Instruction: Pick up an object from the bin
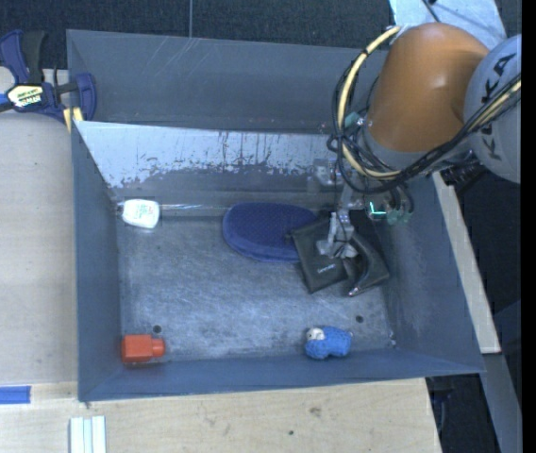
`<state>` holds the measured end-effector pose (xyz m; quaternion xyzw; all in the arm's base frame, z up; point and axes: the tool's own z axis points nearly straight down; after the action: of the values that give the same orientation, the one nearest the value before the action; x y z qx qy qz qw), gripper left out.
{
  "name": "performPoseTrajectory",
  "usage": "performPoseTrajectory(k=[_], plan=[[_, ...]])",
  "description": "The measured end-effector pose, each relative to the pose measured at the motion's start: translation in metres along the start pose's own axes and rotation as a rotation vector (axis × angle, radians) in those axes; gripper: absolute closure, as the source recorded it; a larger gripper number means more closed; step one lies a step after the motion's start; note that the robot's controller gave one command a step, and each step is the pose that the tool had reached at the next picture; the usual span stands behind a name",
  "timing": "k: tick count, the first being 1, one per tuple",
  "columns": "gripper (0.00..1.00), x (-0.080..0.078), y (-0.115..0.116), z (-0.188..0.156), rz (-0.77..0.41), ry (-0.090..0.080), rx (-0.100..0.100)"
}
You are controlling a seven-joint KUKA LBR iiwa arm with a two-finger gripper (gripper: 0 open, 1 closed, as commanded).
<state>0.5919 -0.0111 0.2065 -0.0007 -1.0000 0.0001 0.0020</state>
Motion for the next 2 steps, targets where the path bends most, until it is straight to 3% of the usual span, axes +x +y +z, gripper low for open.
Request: performPoseTrajectory(k=[1,2], plan=[[0.00,-0.0271,0.0090,0.1365,-0.011,-0.012,0.000],[1.00,-0.0281,0.0089,0.1307,-0.012,-0.012,0.000]])
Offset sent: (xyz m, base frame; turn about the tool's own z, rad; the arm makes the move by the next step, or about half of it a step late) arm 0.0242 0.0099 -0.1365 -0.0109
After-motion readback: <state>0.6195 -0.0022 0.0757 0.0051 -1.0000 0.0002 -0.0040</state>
